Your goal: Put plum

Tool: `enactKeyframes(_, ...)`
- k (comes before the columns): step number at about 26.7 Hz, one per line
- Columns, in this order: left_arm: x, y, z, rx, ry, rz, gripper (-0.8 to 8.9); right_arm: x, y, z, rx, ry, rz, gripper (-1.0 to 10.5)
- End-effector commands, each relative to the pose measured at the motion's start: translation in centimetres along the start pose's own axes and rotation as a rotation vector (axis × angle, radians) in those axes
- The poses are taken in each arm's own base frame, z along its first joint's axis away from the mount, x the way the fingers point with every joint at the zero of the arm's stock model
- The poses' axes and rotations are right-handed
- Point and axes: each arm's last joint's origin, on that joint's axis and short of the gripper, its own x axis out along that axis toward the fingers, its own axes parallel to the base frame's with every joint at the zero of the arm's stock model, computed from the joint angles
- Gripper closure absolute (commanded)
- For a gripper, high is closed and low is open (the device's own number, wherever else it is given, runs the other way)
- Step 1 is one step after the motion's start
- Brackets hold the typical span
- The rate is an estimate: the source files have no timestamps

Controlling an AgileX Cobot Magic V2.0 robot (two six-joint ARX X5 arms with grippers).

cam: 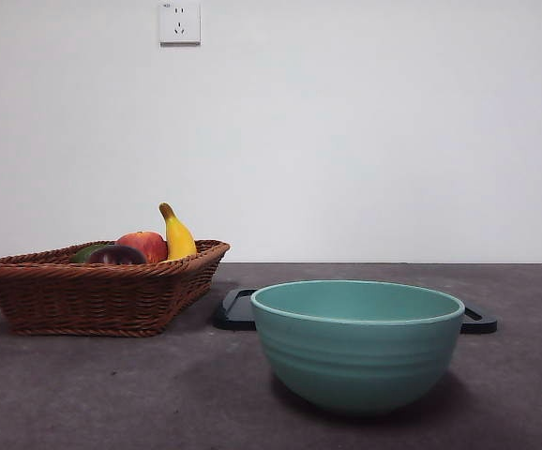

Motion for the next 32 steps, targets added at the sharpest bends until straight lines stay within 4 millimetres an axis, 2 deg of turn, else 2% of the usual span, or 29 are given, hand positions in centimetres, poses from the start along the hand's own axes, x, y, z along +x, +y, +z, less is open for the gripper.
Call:
enactKeyframes(1, 0.6, -0.9, 2.0, 0.072, 0.090, -0.072, 7.99, 0.3, 0.8, 2.4, -0.053, 0.068, 0.050, 9.4)
enactKeyframes(5, 1.7, -1.8, 4.0, 0.103, 0.233, -0.162, 7.99, 1.1, 1.7, 4.9, -0.070, 0.199, 0.143, 9.4)
enactKeyframes(11, 2.9, -3.3, 5.8, 0.135, 0.437, -0.335, 7.99, 2.4, 3.0, 6.5, -0.085, 0.391, 0.292, 9.4)
enactKeyframes(20, 2.8, -4.9, 6.5, 0.236, 0.590, -0.432, 7.99, 3.6, 4.4, 5.2, -0.148, 0.640, 0.438, 9.4)
enactKeyframes(27, 2.7, -5.0, 6.3, 0.274, 0.604, -0.450, 7.83, 4.1, 5.0, 4.8, -0.173, 0.687, 0.495, 9.3)
enactKeyframes(28, 2.7, -5.0, 6.3, 0.274, 0.603, -0.450, 7.69, 4.1, 5.0, 4.8, -0.172, 0.687, 0.495, 9.0)
enactKeyframes(29, 2.7, -5.0, 6.3, 0.274, 0.603, -0.449, 7.23, 4.1, 5.0, 4.8, -0.171, 0.687, 0.494, 8.2)
enactKeyframes(31, 2.7, -5.0, 6.3, 0.274, 0.604, -0.445, 5.14, 4.1, 5.0, 4.8, -0.148, 0.693, 0.486, 5.8)
enactKeyframes(32, 2.7, -5.0, 6.3, 0.273, 0.604, -0.439, 4.16, 4.1, 5.0, 4.8, -0.147, 0.693, 0.485, 5.0)
